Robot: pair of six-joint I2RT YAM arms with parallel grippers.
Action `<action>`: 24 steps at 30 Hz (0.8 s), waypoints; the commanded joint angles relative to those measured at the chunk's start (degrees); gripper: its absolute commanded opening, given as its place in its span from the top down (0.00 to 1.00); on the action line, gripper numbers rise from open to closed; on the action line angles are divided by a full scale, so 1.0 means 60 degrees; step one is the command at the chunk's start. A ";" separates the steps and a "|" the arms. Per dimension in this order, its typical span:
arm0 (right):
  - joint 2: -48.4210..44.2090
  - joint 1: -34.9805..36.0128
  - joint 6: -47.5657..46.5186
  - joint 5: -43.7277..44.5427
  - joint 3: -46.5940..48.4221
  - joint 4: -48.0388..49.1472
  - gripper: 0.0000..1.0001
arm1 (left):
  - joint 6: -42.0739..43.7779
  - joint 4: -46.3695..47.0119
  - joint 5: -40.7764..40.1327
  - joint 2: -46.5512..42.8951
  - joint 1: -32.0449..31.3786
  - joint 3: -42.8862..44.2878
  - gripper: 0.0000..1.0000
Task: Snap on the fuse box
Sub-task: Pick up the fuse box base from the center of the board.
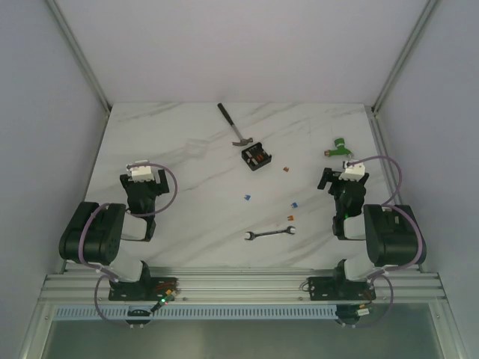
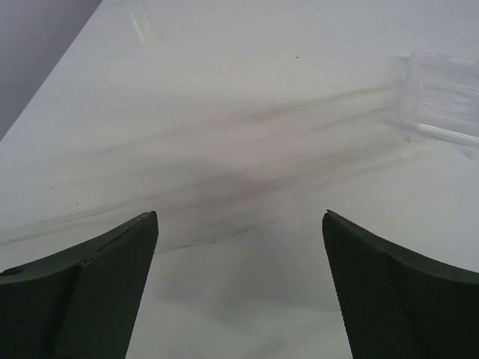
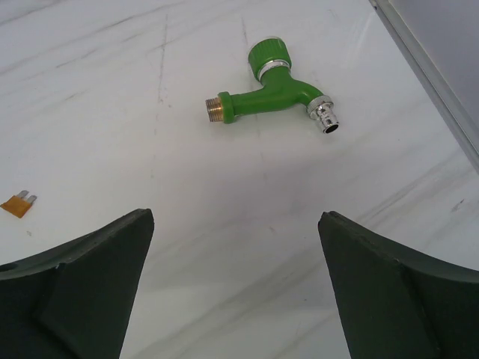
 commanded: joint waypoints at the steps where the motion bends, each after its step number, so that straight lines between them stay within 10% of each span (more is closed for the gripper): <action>1: 0.0022 0.0037 0.0009 0.0079 0.0122 0.0334 0.00 | 0.0105 0.0431 0.0133 -0.0030 -0.0022 0.0123 0.00; 18: 0.0047 0.0009 0.0024 0.0049 0.0161 0.0299 0.00 | 0.0124 0.0474 0.0100 -0.0069 -0.0019 0.0105 0.00; 24: -0.0869 0.0008 -0.0037 -0.0356 0.1863 -0.3520 0.00 | -0.0296 -0.3481 -0.0766 -0.1680 -0.0015 0.1700 0.00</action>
